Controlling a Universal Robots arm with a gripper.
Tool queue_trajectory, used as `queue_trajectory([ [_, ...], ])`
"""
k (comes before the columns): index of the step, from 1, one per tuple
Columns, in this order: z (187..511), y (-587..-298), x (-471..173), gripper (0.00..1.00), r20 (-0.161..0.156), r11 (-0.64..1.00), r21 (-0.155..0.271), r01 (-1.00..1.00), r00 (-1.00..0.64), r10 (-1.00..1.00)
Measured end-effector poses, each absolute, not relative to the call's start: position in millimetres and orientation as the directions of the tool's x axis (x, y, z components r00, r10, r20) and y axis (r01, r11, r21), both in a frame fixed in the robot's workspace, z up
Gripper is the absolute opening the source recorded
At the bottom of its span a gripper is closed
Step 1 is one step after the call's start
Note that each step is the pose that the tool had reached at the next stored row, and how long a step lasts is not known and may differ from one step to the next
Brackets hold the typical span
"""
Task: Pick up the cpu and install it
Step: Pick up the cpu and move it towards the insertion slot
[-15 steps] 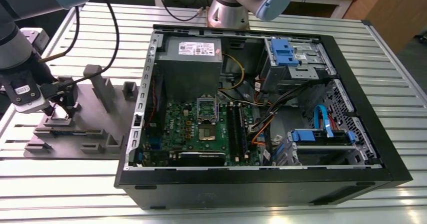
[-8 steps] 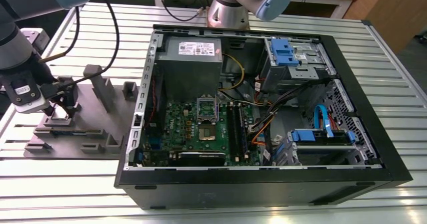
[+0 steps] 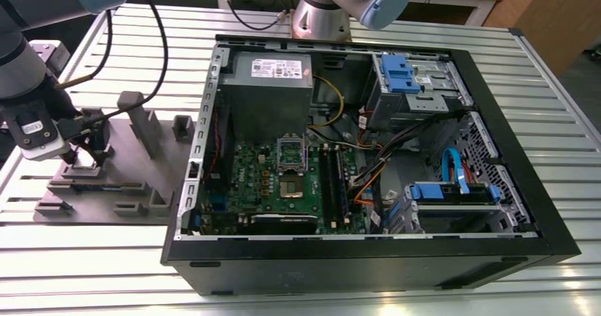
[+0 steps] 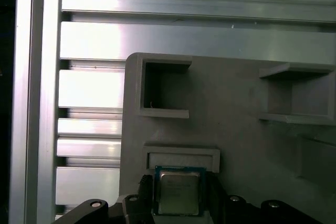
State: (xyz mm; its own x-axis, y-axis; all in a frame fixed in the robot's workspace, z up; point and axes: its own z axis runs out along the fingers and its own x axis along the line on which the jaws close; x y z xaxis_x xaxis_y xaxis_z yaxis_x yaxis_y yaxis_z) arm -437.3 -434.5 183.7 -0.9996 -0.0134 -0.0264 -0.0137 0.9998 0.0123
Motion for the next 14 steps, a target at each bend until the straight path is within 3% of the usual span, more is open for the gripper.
queue_trajectory([
  [10, 183.6, -434.5, -437.3, 0.52, -0.026, 1.000, 0.012, -0.014, -1.000, -0.013],
  [11, 183.6, -434.5, -437.4, 0.47, -0.026, 1.000, 0.012, -0.014, -1.000, -0.013],
  [14, 183.5, -434.5, -437.3, 0.47, -0.026, 1.000, 0.012, -0.014, -1.000, -0.013],
])
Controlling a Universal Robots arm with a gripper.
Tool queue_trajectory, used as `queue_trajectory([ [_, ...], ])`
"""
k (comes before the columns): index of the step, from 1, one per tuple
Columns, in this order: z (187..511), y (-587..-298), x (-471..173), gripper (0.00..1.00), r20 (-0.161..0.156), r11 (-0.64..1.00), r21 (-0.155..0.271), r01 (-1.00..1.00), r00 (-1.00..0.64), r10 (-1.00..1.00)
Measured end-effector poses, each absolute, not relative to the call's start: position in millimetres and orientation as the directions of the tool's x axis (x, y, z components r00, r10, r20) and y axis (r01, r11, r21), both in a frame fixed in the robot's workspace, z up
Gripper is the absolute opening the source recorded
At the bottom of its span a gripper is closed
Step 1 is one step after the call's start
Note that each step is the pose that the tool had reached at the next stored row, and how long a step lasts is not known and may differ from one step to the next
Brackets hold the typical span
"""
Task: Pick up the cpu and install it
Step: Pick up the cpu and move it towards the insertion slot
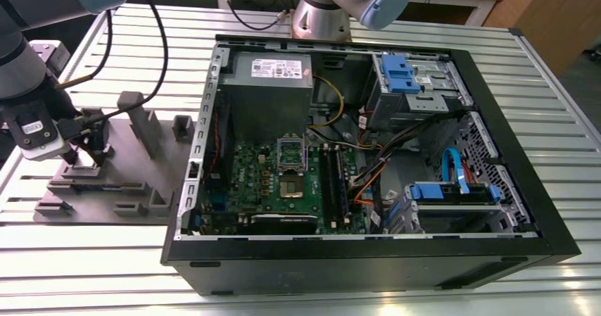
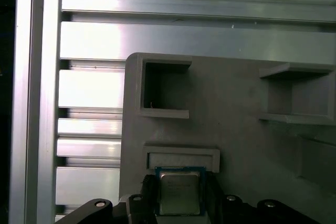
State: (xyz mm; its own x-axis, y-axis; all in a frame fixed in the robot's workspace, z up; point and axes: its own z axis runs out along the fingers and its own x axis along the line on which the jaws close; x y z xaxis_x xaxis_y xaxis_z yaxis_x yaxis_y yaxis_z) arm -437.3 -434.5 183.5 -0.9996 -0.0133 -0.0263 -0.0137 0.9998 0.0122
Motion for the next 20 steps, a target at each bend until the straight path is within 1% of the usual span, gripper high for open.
queue_trajectory([
  [20, 188.6, -434.5, -437.3, 0.47, -0.026, 1.000, 0.012, -0.014, -1.000, -0.013],
])
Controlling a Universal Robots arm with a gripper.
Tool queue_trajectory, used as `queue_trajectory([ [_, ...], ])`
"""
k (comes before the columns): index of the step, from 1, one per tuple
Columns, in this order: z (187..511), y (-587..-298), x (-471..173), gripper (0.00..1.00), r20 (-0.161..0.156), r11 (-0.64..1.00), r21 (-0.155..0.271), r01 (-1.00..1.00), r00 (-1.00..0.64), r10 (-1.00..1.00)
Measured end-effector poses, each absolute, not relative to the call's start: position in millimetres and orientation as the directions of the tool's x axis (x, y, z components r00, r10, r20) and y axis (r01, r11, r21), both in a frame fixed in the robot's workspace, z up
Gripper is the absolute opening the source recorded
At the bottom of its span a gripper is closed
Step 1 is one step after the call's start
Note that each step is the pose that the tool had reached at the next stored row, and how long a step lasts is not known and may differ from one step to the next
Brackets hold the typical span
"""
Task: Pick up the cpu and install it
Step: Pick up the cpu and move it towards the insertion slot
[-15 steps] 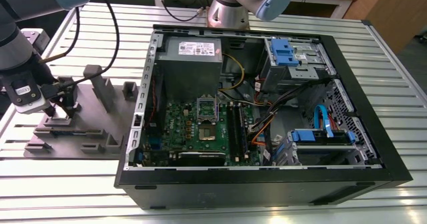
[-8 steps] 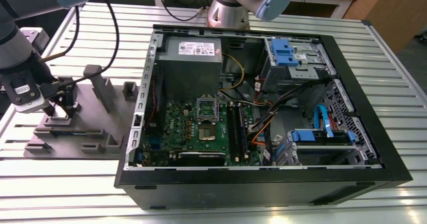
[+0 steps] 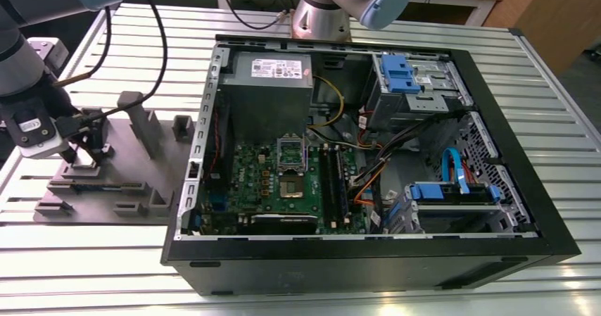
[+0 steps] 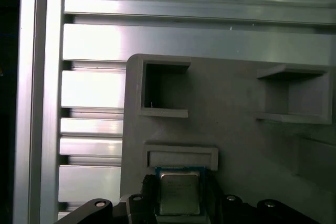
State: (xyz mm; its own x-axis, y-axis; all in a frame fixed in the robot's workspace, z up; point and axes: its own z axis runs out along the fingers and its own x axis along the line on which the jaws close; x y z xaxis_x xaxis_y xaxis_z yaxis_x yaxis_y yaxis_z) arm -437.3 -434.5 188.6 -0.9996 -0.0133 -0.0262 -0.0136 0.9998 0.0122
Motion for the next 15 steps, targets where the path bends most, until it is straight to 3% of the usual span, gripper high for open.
queue_trajectory([
  [15, 194.9, -434.5, -437.4, 0.47, -0.026, 1.000, 0.013, -0.014, -1.000, -0.013],
])
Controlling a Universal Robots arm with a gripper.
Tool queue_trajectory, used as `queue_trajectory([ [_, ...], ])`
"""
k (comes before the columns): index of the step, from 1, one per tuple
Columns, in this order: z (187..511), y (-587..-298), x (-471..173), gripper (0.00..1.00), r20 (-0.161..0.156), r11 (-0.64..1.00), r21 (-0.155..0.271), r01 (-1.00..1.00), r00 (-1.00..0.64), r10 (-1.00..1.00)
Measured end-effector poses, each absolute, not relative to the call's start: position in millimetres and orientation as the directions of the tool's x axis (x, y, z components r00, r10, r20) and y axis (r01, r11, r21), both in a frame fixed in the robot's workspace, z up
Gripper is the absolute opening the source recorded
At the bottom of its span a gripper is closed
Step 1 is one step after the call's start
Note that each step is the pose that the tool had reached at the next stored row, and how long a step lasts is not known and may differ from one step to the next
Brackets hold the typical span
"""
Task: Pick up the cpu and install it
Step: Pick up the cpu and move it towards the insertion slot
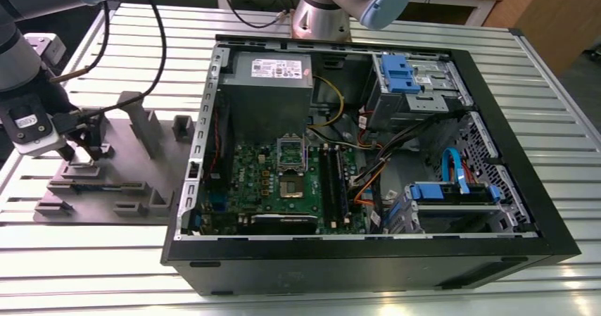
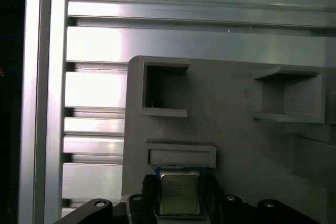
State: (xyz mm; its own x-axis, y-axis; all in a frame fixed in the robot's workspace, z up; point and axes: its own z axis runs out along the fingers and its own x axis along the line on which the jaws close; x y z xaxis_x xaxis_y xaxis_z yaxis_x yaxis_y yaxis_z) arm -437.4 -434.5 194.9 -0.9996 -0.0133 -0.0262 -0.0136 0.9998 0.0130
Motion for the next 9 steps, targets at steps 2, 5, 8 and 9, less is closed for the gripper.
queue_trajectory([
  [2, 197, -434, -437, 0.47, -0.026, 1.000, 0.013, -0.014, -1.000, -0.013],
  [5, 202, -434, -437, 0.47, -0.026, 1.000, 0.013, -0.014, -1.000, -0.013],
  [8, 207, -434, -437, 0.47, -0.026, 1.000, 0.013, -0.014, -1.000, -0.013],
  [9, 209, -434, -437, 0.47, -0.026, 1.000, 0.013, -0.014, -1.000, -0.013],
])
